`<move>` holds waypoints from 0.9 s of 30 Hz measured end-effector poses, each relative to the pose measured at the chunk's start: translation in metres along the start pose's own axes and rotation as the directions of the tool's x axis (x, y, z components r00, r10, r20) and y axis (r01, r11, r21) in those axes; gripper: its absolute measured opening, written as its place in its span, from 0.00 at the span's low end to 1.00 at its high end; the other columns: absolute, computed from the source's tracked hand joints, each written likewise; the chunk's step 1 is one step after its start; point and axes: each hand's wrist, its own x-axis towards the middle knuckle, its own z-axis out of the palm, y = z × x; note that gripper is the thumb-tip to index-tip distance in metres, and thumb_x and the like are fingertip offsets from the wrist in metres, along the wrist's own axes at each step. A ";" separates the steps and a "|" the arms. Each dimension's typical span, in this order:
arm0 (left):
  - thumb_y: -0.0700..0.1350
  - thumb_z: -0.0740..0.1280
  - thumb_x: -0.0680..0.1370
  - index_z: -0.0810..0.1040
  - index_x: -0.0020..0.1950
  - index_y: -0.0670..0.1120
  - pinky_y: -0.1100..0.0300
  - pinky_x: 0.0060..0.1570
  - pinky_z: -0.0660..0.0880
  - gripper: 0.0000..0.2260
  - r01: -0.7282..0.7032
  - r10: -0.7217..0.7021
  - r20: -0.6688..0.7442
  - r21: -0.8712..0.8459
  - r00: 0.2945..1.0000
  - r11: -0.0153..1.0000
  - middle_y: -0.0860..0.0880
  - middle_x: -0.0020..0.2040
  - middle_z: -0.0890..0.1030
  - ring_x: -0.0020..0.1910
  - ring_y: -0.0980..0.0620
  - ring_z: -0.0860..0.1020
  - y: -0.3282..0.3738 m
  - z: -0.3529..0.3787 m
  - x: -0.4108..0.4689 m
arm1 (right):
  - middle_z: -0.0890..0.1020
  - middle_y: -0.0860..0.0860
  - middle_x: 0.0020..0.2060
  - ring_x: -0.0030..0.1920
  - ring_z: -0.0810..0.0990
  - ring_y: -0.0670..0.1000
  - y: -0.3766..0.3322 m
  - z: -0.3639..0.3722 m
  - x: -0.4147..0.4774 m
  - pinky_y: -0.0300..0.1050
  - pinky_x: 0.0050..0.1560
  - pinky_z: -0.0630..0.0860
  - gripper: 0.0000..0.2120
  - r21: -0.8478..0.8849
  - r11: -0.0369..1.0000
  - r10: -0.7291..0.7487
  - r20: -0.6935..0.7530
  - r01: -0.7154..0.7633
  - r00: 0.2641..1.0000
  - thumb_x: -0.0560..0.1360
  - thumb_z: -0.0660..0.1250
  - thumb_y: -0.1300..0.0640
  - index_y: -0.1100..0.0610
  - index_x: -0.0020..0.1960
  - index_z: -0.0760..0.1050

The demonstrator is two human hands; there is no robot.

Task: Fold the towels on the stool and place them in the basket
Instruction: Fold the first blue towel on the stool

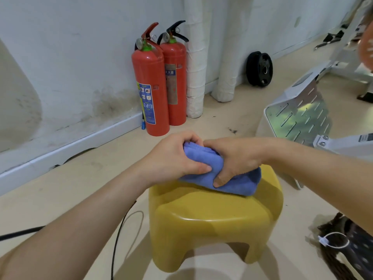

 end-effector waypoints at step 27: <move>0.46 0.60 0.77 0.80 0.48 0.50 0.54 0.52 0.74 0.09 -0.234 0.027 0.503 0.352 0.864 0.906 0.49 0.49 0.81 0.52 0.46 0.77 0.114 0.339 0.054 | 0.84 0.54 0.43 0.40 0.83 0.52 0.281 0.169 -0.289 0.43 0.36 0.76 0.10 0.990 0.143 0.894 -0.125 -0.009 0.430 0.76 0.68 0.55 0.61 0.53 0.78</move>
